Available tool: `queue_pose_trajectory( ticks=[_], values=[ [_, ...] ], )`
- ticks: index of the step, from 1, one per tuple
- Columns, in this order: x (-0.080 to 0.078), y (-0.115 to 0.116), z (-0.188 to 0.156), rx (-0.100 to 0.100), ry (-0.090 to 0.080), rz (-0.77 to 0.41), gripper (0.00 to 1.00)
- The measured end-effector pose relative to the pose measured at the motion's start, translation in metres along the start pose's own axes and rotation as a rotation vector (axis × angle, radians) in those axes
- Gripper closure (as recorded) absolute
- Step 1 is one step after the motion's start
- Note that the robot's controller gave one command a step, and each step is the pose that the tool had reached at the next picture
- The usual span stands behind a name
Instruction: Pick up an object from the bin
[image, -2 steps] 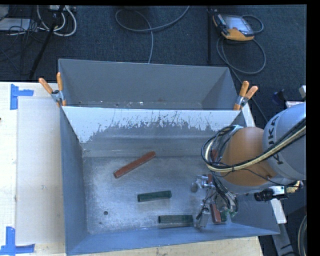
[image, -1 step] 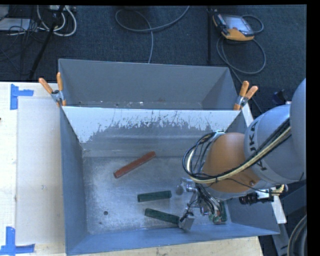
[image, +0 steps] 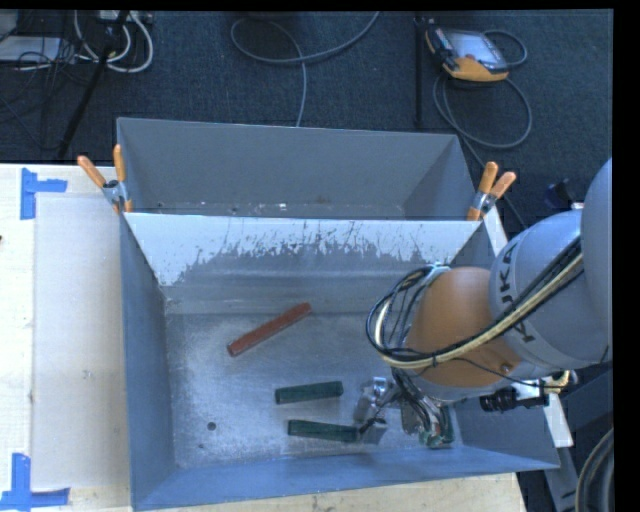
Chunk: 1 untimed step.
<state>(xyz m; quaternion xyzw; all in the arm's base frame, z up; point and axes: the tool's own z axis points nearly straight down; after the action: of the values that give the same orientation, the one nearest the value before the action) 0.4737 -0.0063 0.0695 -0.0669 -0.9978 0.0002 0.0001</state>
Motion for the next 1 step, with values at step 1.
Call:
queue_pose_trajectory(
  ticks=[1],
  values=[
    [-0.0026,0.0002,-0.0015,-0.001,-0.006,0.0,0.0]
  ],
)
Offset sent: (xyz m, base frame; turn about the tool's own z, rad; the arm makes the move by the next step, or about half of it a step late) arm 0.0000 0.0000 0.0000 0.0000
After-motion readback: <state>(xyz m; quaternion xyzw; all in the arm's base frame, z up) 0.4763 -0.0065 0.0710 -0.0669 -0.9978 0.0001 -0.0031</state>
